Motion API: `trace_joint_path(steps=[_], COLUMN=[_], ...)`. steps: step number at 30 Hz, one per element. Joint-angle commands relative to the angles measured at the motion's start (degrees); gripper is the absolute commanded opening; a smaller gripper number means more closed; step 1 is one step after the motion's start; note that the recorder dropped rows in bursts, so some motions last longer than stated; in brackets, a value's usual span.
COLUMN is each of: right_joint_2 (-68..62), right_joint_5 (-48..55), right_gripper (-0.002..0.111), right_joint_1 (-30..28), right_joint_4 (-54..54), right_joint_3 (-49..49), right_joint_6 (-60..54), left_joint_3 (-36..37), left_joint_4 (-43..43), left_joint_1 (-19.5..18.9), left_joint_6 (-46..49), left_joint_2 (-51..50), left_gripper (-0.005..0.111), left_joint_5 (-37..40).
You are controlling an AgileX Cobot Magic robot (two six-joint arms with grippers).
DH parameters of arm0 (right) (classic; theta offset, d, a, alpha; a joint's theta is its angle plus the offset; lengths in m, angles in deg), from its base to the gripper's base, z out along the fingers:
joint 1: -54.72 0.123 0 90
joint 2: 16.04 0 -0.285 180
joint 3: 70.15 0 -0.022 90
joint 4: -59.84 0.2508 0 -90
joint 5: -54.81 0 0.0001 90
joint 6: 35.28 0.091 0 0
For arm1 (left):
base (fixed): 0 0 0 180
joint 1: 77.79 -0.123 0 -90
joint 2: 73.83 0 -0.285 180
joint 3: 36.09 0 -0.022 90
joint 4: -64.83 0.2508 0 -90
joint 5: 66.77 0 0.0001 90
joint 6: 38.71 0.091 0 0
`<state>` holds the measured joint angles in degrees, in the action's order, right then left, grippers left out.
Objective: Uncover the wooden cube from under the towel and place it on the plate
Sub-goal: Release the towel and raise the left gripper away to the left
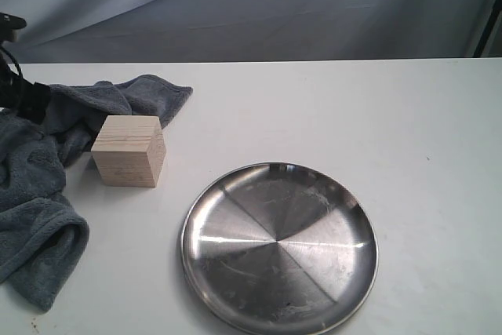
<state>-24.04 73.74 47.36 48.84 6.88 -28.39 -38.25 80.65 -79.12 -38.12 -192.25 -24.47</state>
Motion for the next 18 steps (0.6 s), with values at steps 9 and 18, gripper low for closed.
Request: trace_joint_path(steps=[9,18], right_joint_2=[0.21,0.21], right_joint_5=[0.01,0.01], right_gripper=[0.000,0.000], right_joint_1=[-0.02,-0.02], right_joint_4=[-0.05,-0.05], right_joint_3=[0.18,0.18], right_joint_6=[0.02,0.02], left_joint_3=[-0.30,-0.30], left_joint_4=[-13.51,-22.65], left_joint_1=[0.24,2.71], left_joint_6=[-2.01,5.02], left_joint_2=[8.92,9.99], left_gripper=[0.074,0.006], left_joint_5=[0.39,4.08])
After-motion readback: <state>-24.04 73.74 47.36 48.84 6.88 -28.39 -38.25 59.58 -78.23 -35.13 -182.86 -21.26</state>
